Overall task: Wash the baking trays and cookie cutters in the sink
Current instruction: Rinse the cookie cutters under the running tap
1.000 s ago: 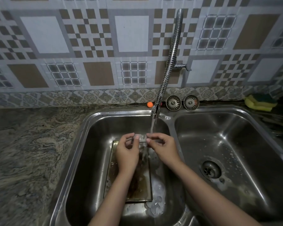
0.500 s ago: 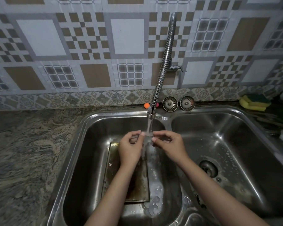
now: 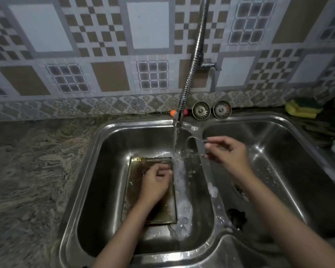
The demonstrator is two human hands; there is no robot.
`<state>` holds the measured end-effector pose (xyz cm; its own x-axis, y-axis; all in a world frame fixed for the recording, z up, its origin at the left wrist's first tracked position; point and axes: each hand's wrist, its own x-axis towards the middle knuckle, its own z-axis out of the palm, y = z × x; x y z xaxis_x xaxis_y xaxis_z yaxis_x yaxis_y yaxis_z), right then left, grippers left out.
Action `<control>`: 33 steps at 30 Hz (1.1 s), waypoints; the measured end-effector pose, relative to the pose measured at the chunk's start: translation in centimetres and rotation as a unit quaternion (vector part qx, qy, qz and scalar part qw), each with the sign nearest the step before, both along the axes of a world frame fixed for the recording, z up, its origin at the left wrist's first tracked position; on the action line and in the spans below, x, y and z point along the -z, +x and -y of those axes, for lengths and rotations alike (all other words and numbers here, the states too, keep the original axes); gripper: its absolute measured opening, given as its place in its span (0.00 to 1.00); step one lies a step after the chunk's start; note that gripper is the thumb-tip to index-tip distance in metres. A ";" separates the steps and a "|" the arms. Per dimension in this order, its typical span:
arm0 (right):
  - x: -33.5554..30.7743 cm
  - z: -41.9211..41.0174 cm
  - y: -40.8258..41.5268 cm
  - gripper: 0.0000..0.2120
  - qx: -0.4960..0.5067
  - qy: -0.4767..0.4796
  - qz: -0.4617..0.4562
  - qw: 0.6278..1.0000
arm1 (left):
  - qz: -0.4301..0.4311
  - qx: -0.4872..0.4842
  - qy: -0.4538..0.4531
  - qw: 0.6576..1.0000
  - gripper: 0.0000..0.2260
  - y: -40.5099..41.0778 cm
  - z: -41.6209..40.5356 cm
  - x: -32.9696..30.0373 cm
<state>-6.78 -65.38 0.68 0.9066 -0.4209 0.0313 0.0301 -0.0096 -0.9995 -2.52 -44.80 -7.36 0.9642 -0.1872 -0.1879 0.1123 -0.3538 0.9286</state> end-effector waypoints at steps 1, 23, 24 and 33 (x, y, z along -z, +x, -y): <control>0.1 1.4 -1.1 0.07 0.009 -0.005 -0.015 1.000 | -0.007 0.078 0.039 0.996 0.10 -0.7 0.1 0.8; 9.5 9.1 -6.7 0.03 -0.098 -0.371 -0.404 0.830 | 0.255 0.551 0.396 0.689 0.27 -3.2 3.2 8.6; 8.6 8.9 -6.6 0.04 -0.072 -0.374 -0.373 0.846 | 0.251 0.523 0.358 0.731 0.28 -3.1 3.0 8.1; 4.0 0.9 -3.0 0.08 -0.084 -0.152 -0.098 0.980 | 0.031 0.038 -0.121 0.991 0.17 -0.2 2.9 1.0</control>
